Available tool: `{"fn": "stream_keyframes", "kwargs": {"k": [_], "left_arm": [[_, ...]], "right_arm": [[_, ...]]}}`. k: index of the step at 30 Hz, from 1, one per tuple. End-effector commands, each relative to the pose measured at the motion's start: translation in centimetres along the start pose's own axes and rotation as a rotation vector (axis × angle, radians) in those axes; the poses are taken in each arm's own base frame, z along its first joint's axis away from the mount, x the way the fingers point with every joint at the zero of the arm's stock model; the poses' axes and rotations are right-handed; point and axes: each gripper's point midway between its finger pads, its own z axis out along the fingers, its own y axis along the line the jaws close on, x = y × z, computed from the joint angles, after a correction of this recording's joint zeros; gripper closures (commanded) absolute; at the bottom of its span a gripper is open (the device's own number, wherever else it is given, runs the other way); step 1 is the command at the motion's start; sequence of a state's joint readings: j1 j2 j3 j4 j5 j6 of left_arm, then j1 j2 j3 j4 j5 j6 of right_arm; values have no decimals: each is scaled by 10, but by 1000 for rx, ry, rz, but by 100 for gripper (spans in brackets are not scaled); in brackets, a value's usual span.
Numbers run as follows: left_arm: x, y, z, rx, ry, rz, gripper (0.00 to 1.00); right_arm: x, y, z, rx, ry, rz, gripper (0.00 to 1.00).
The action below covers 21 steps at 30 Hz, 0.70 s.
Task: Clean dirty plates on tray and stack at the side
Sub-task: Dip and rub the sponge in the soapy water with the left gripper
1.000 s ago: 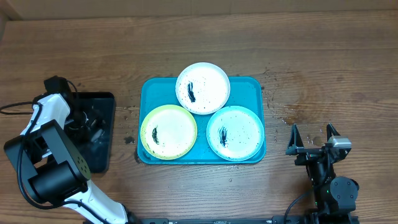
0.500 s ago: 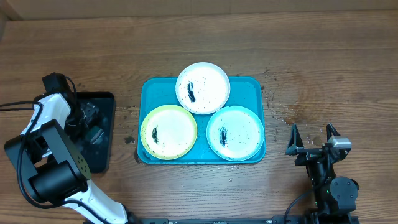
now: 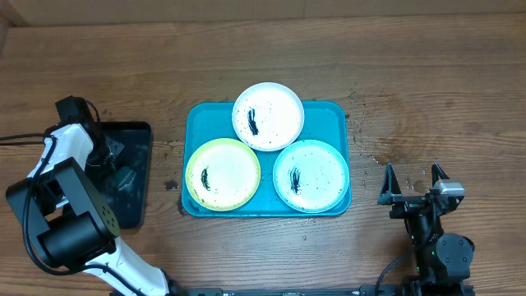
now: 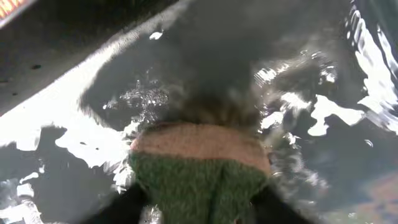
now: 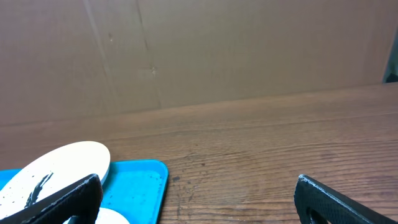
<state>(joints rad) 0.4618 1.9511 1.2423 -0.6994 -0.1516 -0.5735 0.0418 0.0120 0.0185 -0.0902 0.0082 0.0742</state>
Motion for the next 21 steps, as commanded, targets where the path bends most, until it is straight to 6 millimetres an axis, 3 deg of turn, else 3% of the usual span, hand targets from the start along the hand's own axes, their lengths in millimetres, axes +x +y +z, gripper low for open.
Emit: {"fn": "stream_keyframes", "kwargs": {"k": [1, 9, 10, 12, 17, 21], "left_arm": [[3, 3, 10, -23, 5, 0, 1], [-9, -5, 10, 10, -46, -10, 0], [-10, -5, 10, 11, -47, -10, 6], [-10, -6, 10, 11, -47, -10, 27], [-9, -5, 10, 10, -46, -10, 94], [-8, -5, 10, 7, -40, -9, 96]], "right_arm": [[2, -2, 0, 11, -5, 0, 0], [2, -2, 0, 11, -5, 0, 0], [2, -2, 0, 11, -5, 0, 0], [2, -2, 0, 11, -5, 0, 0], [2, -2, 0, 11, -5, 0, 0], [2, -2, 0, 11, -5, 0, 0]]}}
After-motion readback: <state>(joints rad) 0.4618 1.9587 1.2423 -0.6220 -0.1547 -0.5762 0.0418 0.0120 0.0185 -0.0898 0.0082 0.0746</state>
